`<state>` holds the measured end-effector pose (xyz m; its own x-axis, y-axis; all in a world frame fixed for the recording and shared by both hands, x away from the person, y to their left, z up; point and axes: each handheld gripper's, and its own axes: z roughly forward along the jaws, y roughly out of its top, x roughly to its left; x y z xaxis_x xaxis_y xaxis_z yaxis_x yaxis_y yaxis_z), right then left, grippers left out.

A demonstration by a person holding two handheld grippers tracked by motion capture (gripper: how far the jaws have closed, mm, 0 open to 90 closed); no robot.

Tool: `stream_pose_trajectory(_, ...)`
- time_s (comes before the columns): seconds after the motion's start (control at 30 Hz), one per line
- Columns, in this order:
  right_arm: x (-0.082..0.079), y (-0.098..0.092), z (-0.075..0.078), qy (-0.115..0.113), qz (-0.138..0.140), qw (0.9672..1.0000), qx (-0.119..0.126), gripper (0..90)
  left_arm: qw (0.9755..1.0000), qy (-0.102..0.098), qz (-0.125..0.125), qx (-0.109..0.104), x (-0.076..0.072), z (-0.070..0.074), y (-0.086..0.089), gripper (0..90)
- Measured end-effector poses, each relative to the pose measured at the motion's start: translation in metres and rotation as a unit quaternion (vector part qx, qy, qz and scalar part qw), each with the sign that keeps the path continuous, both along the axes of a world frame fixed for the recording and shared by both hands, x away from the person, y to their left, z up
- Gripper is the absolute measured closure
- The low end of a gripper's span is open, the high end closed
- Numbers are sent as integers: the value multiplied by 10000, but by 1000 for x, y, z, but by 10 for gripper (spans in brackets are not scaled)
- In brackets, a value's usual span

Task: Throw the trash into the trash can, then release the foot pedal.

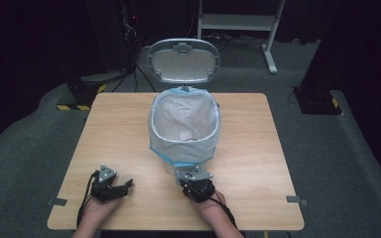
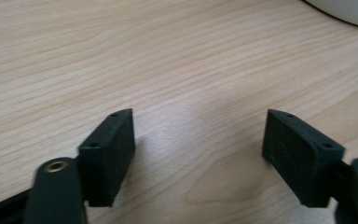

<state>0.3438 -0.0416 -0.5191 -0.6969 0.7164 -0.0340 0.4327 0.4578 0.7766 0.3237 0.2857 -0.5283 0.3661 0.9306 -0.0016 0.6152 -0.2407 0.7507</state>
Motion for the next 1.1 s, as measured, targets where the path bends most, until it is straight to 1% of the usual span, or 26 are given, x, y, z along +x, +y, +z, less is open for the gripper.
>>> stream_pose_trajectory(0.17, 0, 0, 0, -6, 19, 10000, -11, 604, 10000, -10, -3, -6, -1, 0, 0, 281)
stream_pose_trajectory(0.2, 1, -1, 1, 93, 50, 9999, 60, 555, 10000, -14, -21, 8, -2, 0, 0, 282)
stream_pose_trajectory(0.23, 1, -1, 1, 93, 50, 9999, 60, 555, 10000, -14, -21, 8, -2, 0, 0, 283)
stream_pose_trajectory(0.27, 1, -2, 3, 213, 53, 9997, 103, 527, 10000, -19, -36, 20, -2, 0, 0, 283)
stream_pose_trajectory(0.3, -1, -6, 8, 203, 20, 9997, 142, 509, 10000, -43, -72, 51, -2, 0, -1, 284)
stream_pose_trajectory(0.37, -5, -15, 16, 107, -29, 9996, 251, 496, 9999, -41, -85, 51, -3, 0, -1, 285)
stream_pose_trajectory(0.43, -8, -27, 23, 38, -71, 9996, 286, 486, 9999, -35, -103, 41, -2, 0, -1, 286)
stream_pose_trajectory(0.47, -8, -27, 23, 38, -71, 9996, 286, 486, 9999, -28, -112, 30, -2, 0, -1, 286)
stream_pose_trajectory(0.5, -9, -34, 26, 17, -114, 9995, 286, 480, 9999, -24, -119, 25, -2, 0, -1, 286)
stream_pose_trajectory(0.57, -10, -48, 30, -57, -262, 9993, 252, 471, 9999, -28, -145, 36, -3, 0, -1, 286)
stream_pose_trajectory(0.6, -10, -56, 31, -113, -351, 9991, 215, 465, 9998, -27, -166, 62, -3, 0, -1, 286)
stream_pose_trajectory(0.67, -10, -74, 31, -169, -566, 9981, 164, 448, 9998, -43, -163, 47, -3, 0, -2, 287)
stream_pose_trajectory(0.7, -9, -85, 30, -207, -724, 9971, 136, 438, 9998, -41, -166, 43, -3, 0, -2, 287)
stream_pose_trajectory(0.73, -6, -102, 28, -257, -926, 9953, 128, 412, 9998, -18, -185, 57, -3, 0, -1, 287)
stream_pose_trajectory(0.77, -6, -102, 28, -257, -926, 9953, 128, 412, 9998, -18, -185, 57, -3, 0, -1, 286)
stream_pose_trajectory(0.87, 0, -128, 24, -306, -1291, 9911, 124, 365, 9999, -34, -158, 42, -3, 0, -1, 283)
stream_pose_trajectory(0.93, 7, -144, 19, -222, -1483, 9887, 39, 331, 9998, -13, -161, 63, -3, 0, -1, 280)
stream_pose_trajectory(1.0, 12, -155, 14, -148, -1624, 9866, -96, 306, 9999, -3, -135, 17, -3, 0, -1, 277)
stream_pose_trajectory(1.03, 17, -165, 7, -65, -1818, 9830, -225, 274, 9999, -1, -134, 14, -3, 0, -1, 277)
stream_pose_trajectory(1.07, 17, -165, 7, -65, -1818, 9830, -225, 274, 9999, -1, -134, 14, -3, 0, -1, 277)
stream_pose_trajectory(1.1, 18, -168, 4, -74, -1868, 9820, -272, 258, 9999, -1, -133, 14, -3, 0, -1, 277)
